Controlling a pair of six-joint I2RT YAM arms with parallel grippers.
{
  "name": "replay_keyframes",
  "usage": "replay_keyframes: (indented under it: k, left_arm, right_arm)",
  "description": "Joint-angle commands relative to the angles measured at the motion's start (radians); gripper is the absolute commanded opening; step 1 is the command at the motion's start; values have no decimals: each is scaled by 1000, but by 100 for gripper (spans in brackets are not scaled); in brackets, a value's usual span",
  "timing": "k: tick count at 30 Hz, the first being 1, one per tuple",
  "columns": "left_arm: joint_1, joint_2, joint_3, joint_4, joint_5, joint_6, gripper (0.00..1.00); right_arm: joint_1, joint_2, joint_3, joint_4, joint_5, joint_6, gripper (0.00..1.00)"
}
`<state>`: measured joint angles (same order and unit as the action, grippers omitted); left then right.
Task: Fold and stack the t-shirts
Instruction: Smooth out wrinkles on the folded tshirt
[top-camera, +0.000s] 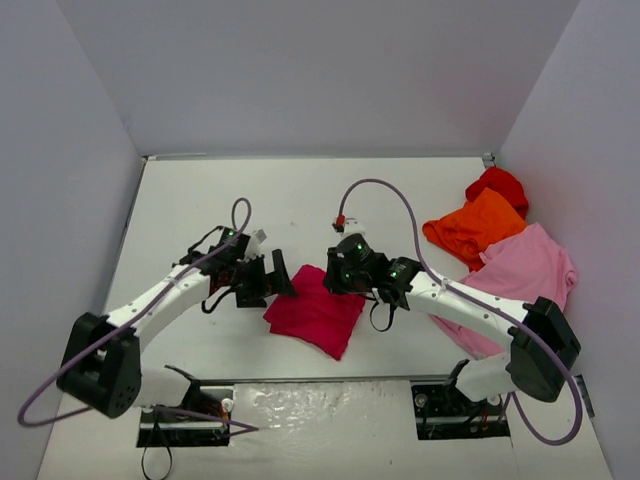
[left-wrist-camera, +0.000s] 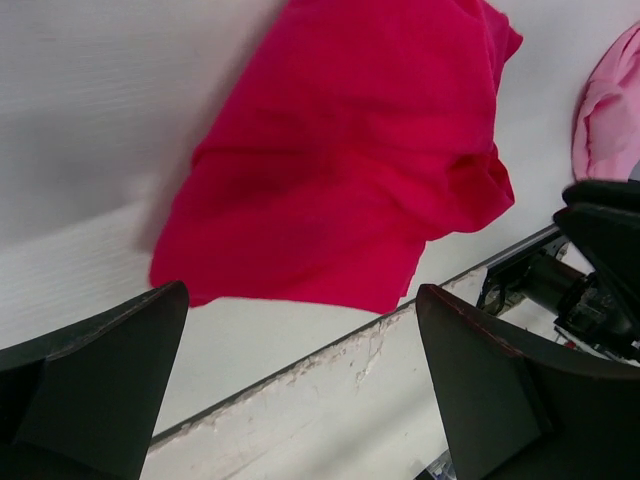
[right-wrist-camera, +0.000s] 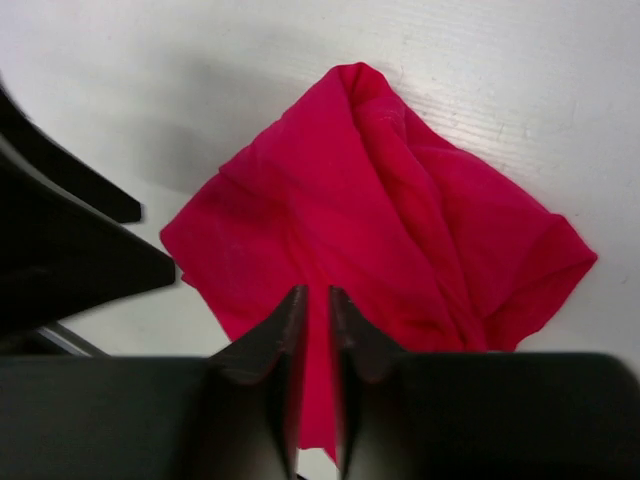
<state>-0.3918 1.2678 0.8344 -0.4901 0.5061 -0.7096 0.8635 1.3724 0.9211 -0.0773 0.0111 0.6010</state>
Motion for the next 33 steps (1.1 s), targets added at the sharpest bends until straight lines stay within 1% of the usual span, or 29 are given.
replay_keyframes:
  k: [1, 2, 5, 9, 13, 20, 24, 25, 27, 28, 29, 30, 31, 33]
  left_arm:
    - [-141, 92, 64, 191, 16, -88, 97]
    - [-165, 115, 72, 214, 12, -103, 97]
    - [-213, 167, 118, 270, 7, -133, 93]
    - [-280, 234, 204, 276, -3, -146, 91]
    - [-322, 274, 254, 279, -12, -155, 90]
    - [-330, 309, 238, 333, 0, -184, 91]
    - [-334, 312, 204, 373, 0, -194, 90]
    - [-333, 314, 190, 382, 3, -196, 87]
    - [-332, 320, 168, 401, 10, -197, 78]
    - [-332, 326, 158, 410, 15, -198, 70]
    - [-332, 332, 146, 424, 24, -202, 47]
    - [-332, 338, 133, 441, 36, -209, 17]
    - [-331, 344, 124, 456, 45, -218, 0]
    - [-332, 346, 105, 514, 61, -236, 0]
  right_arm:
    - [-5, 4, -5, 44, 22, -4, 5]
    - [-6, 11, -11, 54, 24, -10, 0]
    - [-10, 36, -2, 67, 28, -32, 0]
    - [-26, 107, 9, 67, -32, -34, 0]
    - [-26, 148, -24, 140, -68, -25, 0]
    - [-30, 230, -38, 177, -66, -36, 0]
    - [-36, 259, -42, 190, -58, -48, 0]
    - [-43, 269, -42, 191, -49, -54, 0]
    - [-60, 285, -42, 190, -29, -63, 0]
    - [-75, 293, -41, 190, -21, -67, 0]
    - [-92, 302, -39, 191, -19, -73, 0]
    - [-110, 311, -37, 191, -20, -79, 0]
    - [-124, 316, -35, 191, -21, -83, 0]
    - [-146, 330, -24, 191, -25, -99, 0]
